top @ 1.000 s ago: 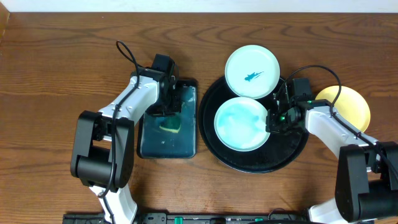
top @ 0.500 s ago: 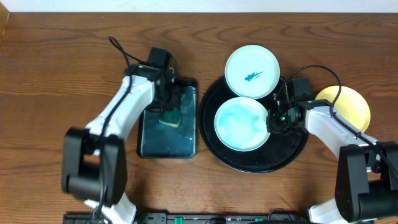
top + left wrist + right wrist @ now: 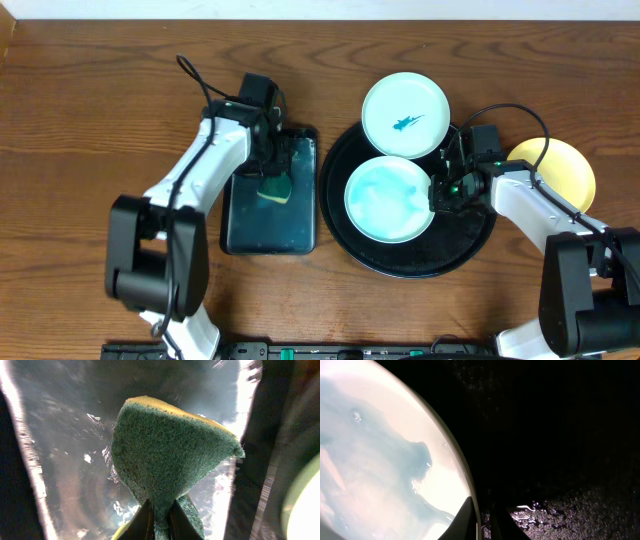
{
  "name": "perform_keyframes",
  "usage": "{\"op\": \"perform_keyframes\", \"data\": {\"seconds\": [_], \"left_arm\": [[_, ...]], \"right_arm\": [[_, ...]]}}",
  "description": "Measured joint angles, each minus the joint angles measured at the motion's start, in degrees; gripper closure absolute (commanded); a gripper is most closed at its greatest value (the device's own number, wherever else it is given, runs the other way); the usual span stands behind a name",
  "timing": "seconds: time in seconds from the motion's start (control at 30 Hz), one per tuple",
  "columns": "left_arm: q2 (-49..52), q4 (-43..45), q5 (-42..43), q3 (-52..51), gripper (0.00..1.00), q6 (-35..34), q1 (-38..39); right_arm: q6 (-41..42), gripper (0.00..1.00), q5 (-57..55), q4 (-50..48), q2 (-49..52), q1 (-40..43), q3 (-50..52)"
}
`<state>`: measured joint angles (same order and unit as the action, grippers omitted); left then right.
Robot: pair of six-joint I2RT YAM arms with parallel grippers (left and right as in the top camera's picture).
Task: Clean dirty plates on tray and stack at the side
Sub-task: 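Dip the sponge into the water tray with the left gripper, then lift the pale green plate with the right gripper onto the yellow plate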
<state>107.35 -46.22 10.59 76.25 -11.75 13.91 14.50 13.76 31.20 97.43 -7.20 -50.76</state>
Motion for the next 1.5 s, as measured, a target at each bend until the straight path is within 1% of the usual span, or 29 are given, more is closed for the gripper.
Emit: {"op": "perform_keyframes", "data": {"seconds": [0.17,0.73,0.9,1.07,1.3,1.5], "left_arm": [[4.26,0.20,0.00,-0.02,0.92,0.00,0.00],[5.49,0.39,0.22,-0.02,0.92,0.00,0.00],[5.49,0.39,0.22,-0.02,0.92,0.00,0.00],[5.49,0.39,0.22,-0.02,0.92,-0.02,0.00],[5.49,0.42,0.22,-0.02,0.92,-0.02,0.00],[5.49,0.42,0.24,-0.02,0.92,0.00,0.00]], "right_arm": [[0.02,0.99,0.57,-0.09,0.00,0.00,0.00],[-0.70,0.99,2.12,0.00,-0.31,0.11,-0.07],[-2.14,0.99,2.03,0.17,-5.27,0.04,-0.63],[-3.65,0.99,-3.45,-0.11,-13.75,0.04,-1.92],[-6.69,0.99,-14.86,-0.07,-18.71,-0.09,-2.01],[-9.25,0.99,-26.12,-1.16,-22.58,-5.40,-2.01]]}}
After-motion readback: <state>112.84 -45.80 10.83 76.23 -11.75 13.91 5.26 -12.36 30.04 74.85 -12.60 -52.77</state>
